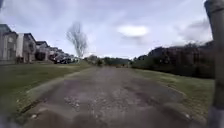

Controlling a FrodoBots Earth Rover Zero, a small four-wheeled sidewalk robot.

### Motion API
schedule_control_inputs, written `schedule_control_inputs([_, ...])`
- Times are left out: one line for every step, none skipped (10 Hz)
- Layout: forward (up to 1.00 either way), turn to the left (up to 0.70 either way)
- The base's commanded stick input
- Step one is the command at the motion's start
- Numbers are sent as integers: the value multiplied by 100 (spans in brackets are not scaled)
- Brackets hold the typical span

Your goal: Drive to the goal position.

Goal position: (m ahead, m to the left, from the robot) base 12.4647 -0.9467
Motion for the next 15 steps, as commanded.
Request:
schedule_control_inputs([66,0])
schedule_control_inputs([66,0])
schedule_control_inputs([66,0])
schedule_control_inputs([66,0])
schedule_control_inputs([66,0])
schedule_control_inputs([66,0])
schedule_control_inputs([66,0])
schedule_control_inputs([66,0])
schedule_control_inputs([66,0])
schedule_control_inputs([66,0])
schedule_control_inputs([67,0])
schedule_control_inputs([67,0])
schedule_control_inputs([67,0])
schedule_control_inputs([66,10])
schedule_control_inputs([66,29])
